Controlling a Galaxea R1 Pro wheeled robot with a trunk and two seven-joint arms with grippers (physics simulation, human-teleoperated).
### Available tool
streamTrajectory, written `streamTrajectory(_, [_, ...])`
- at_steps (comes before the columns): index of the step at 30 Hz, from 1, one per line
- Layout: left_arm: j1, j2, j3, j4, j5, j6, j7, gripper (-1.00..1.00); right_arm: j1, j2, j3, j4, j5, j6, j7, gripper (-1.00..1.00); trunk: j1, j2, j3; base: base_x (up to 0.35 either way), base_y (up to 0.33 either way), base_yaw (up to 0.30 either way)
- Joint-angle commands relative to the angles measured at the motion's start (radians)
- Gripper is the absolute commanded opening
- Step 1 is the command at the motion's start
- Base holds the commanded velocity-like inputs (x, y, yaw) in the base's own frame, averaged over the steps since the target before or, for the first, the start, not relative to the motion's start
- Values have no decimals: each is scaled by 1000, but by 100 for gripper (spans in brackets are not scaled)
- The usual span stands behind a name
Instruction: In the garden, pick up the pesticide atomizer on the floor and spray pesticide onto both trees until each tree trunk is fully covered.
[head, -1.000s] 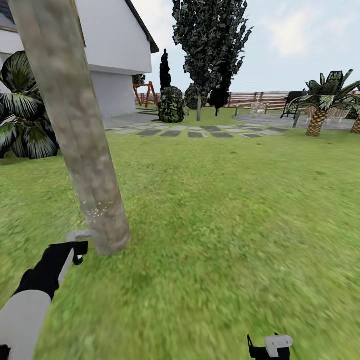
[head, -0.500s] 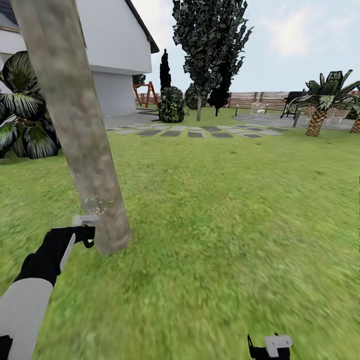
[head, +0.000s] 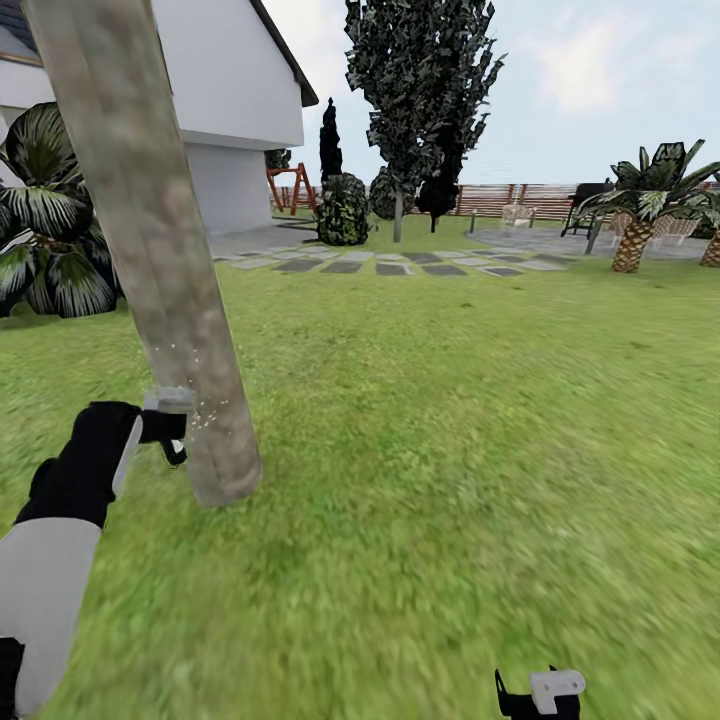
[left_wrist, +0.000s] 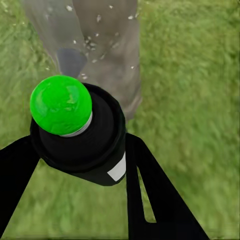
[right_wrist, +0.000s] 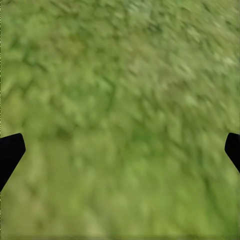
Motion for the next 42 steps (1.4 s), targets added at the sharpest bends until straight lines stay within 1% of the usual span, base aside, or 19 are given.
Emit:
streamTrajectory(1, [-18,5,0,-32,-18,41,-42,-100,-1,0,-3,1,11,-3,-7,100,0,0,-1,0,0,0])
streamTrajectory(3, [-37,21,1,-46,-24,58,-65,-100,-1,-1,-3,2,11,-3,-7,100,0,0,-1,0,0,0])
streamTrajectory(4, [-44,40,3,-49,-25,62,-71,-100,-1,0,-3,2,11,-3,-7,100,0,0,-1,0,0,0])
streamTrajectory(5, [-49,77,6,-52,-21,66,-76,-100,-1,0,-3,2,11,-3,-7,100,0,0,-1,0,0,0])
streamTrajectory(6, [-49,101,6,-53,-18,67,-78,-100,0,0,-3,2,11,-3,-7,100,0,0,-1,0,0,0])
streamTrajectory(7, [-47,111,6,-56,-18,67,-79,-100,0,0,-3,2,11,-3,-7,100,0,0,-1,0,0,0])
streamTrajectory(9, [-42,121,1,-69,-21,67,-78,-100,-1,0,-3,1,11,-3,-7,100,0,0,-1,0,0,0])
streamTrajectory(10, [-39,123,-2,-99,-22,67,-77,-100,-1,0,-3,1,11,-3,-7,100,0,0,-1,0,0,0])
streamTrajectory(12, [-36,122,-5,-133,-23,67,-77,-100,-1,0,-3,1,11,-3,-7,100,0,0,-1,0,-64,0])
streamTrajectory(13, [-36,121,-12,-140,-23,68,-77,-100,-1,0,-3,1,11,-3,-7,100,0,0,-1,0,-184,39])
streamTrajectory(15, [-36,120,-26,-146,-23,69,-77,-100,-1,0,-3,1,11,-3,-7,100,0,0,-1,0,-232,141])
streamTrajectory(17, [-36,120,-30,-148,-24,70,-77,-100,-1,0,-3,1,11,-3,-7,100,0,0,-1,0,-265,253])
streamTrajectory(26, [-31,119,-32,-135,-22,68,-75,-100,0,0,-3,1,11,-3,-7,100,0,0,-1,1,-274,253])
streamTrajectory(27, [-16,114,-32,-131,-23,67,-72,-100,-1,0,-3,1,11,-3,-7,100,0,0,-1,56,-275,57])
streamTrajectory(30, [1,104,-32,-128,-26,65,-67,-100,0,-2,-4,1,11,-3,-7,100,0,0,-1,95,-275,21])
streamTrajectory(42, [4,102,-32,-130,-28,67,-65,-100,-1,-2,-4,2,11,-3,-7,100,0,0,-1,152,-253,1])
